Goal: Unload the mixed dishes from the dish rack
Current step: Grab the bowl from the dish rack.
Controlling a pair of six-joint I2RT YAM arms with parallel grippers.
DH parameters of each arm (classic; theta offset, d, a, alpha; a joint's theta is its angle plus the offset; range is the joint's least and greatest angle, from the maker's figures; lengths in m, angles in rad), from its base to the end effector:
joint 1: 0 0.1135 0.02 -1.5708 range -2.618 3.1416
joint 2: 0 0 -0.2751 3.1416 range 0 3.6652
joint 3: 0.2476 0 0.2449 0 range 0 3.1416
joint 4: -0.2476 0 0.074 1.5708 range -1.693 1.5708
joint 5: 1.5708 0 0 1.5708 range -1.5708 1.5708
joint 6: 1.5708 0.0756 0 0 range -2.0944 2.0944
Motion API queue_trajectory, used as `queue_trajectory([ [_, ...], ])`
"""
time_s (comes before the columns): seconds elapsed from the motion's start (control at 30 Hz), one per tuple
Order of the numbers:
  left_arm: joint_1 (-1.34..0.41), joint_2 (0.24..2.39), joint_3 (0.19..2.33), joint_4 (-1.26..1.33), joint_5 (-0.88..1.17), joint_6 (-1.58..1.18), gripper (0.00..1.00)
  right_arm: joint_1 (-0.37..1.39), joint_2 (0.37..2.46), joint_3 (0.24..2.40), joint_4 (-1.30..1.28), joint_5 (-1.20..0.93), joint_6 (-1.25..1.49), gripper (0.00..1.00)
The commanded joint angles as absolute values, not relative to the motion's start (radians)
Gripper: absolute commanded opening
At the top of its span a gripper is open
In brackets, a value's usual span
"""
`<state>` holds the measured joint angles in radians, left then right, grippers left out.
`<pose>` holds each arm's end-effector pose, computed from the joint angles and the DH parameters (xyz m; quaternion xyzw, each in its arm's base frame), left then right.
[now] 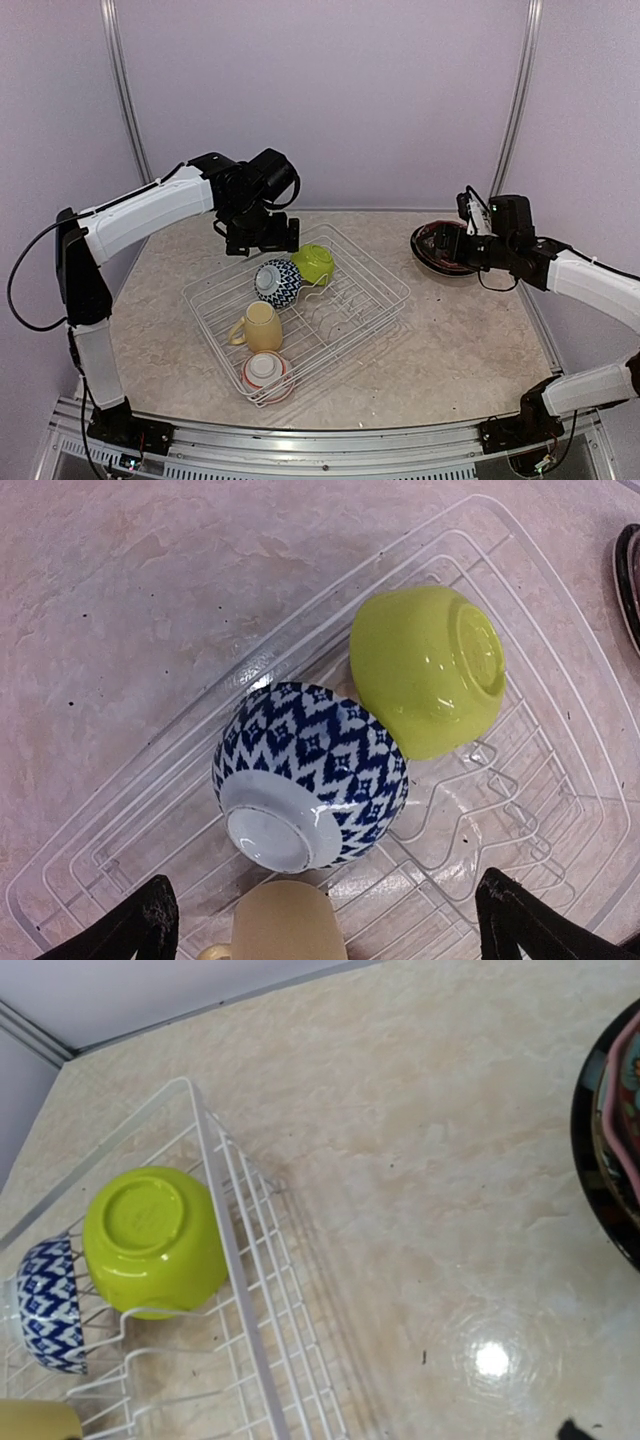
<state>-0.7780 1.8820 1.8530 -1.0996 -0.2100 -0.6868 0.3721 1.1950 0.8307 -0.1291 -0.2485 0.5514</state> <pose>0.3007 -0.2742 0.2948 0.0213 0.9703 -0.0698 0.2305 0.2652 0.1235 0.2711 0.0129 0.8540 0.3220 0.4084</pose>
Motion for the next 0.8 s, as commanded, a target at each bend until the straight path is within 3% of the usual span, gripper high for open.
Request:
queue_trajectory([
  [0.0,-0.791,1.999,1.968,-1.25,-0.312,-0.832,0.99,0.389,1.205,0.861,-0.125,-0.228,0.555,1.0],
  [0.47,-0.872,2.212,2.183,-1.434,-0.486,-1.171,0.99,0.393,1.239,0.862,-0.108,-0.255,0.528,1.0],
  [0.77,-0.885,2.35,2.291,-1.529,-0.556,-1.203,0.99,0.393,1.204,0.812,-0.076,-0.254,0.539,1.0],
])
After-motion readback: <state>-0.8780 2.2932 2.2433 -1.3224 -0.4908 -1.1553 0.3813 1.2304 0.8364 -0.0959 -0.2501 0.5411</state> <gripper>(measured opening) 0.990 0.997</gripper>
